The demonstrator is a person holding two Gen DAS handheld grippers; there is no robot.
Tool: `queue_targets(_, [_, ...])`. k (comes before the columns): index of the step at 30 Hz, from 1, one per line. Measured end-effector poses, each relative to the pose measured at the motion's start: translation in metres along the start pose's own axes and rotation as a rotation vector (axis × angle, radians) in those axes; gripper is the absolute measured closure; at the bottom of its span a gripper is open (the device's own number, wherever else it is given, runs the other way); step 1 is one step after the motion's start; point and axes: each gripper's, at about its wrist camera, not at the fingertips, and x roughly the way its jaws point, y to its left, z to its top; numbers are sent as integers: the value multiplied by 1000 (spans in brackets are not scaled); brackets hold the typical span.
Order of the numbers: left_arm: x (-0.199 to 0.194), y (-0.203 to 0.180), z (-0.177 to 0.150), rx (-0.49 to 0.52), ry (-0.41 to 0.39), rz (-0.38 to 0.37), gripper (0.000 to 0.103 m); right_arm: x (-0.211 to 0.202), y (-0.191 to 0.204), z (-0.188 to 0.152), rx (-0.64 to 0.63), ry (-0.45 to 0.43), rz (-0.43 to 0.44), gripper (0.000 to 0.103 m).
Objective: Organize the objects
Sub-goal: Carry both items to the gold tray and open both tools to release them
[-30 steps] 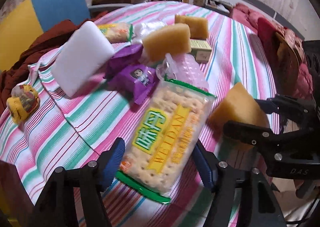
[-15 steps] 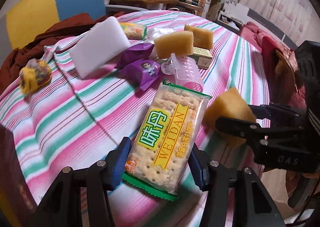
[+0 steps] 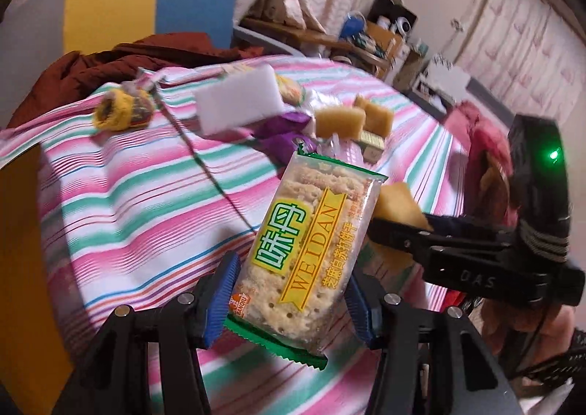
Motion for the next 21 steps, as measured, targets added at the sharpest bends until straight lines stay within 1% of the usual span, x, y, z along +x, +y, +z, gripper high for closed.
queue_targets(5, [-39,14,-3,-40,-82,44,47,-8,25,5,-34,-17,52,47])
queue_targets(7, [-52,23,-7,-70,-111,55,47,-13,44,8,-69,-33,80,46])
queue_targets(9, [-67,37,-10,-120,-134,65,47,-16,66,11,-117,-49,112,46])
queue_targets(12, [-85,62,-16,-201,-162,92,47,-14,101,18,-185,-51,159,46])
queue_targets(16, [-108,100,-25,-282,-188,177,47,-6,149,27,-252,-38,229,46])
queue_targets(17, [-113,112,-28,-307,-192,196,47,-4,156,28,-261,-35,237,46])
queue_targets(21, [-128,152,-39,-403,-193,252,47,11,200,31,-299,14,290,46])
